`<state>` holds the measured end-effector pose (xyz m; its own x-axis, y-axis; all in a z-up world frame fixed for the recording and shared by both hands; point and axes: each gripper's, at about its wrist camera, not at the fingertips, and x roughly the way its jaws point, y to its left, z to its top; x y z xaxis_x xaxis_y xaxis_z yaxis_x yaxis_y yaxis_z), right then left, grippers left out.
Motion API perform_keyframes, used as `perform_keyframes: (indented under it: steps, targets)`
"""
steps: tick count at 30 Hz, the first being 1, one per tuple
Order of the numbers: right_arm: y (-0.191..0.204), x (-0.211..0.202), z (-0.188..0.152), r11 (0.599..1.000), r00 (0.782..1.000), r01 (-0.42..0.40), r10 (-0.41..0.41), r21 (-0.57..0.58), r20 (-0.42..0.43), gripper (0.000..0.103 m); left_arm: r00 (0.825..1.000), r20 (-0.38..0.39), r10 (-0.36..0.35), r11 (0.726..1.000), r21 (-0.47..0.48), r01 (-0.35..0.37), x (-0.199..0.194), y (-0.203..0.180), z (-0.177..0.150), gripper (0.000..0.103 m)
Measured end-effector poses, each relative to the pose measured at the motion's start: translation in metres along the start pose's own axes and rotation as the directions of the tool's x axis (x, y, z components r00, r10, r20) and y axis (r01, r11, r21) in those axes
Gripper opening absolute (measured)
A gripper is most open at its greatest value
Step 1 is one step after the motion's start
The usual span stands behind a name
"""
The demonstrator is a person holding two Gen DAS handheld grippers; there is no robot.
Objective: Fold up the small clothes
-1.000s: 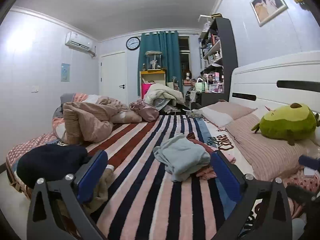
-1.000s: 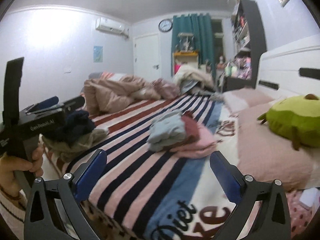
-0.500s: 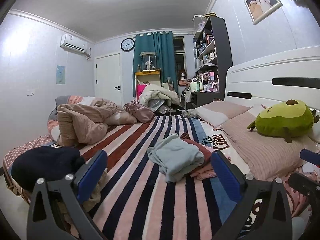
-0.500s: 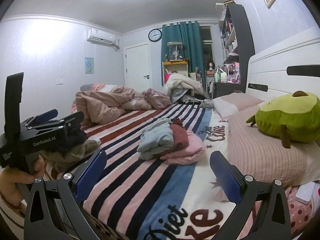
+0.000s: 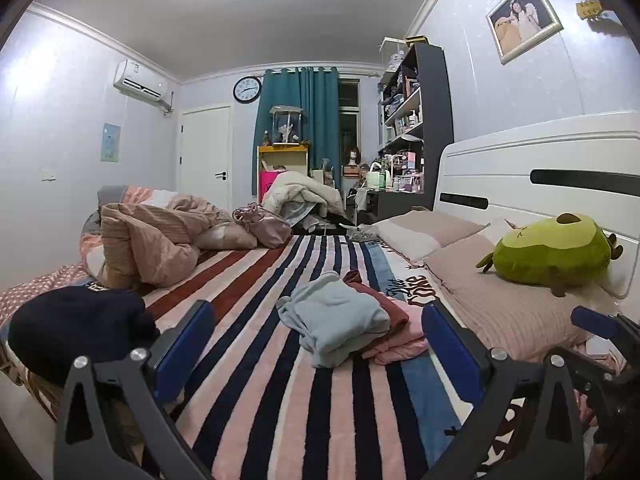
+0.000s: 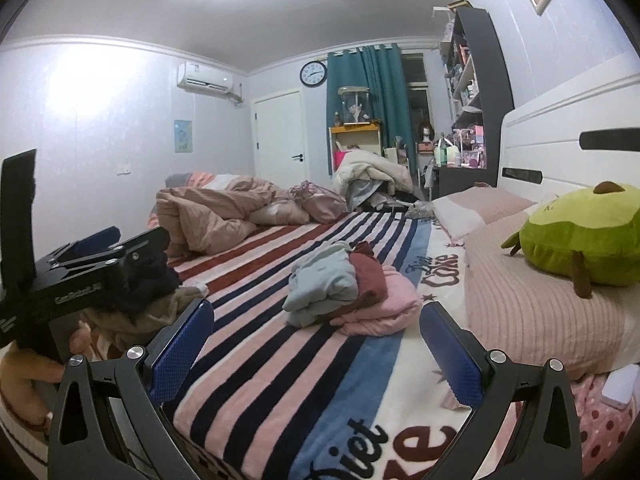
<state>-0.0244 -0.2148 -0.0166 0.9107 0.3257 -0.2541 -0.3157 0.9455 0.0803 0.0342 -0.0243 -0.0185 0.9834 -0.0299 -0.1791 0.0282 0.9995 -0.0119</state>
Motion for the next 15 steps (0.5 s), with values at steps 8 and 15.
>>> perform_keyframes:
  steps: [8,15]
  targets:
    - [-0.002,-0.004,0.002,1.000,1.000,0.011,-0.011,0.017,-0.003,0.103,1.000,0.024,-0.016,1.000,-0.026,0.017,-0.006,0.002,-0.002,0.102]
    - [0.001,-0.010,0.004,1.000,1.000,0.006,-0.007,0.023,0.007,0.103,0.999,0.040,-0.018,0.999,-0.025,0.019,-0.013,0.004,-0.001,0.102]
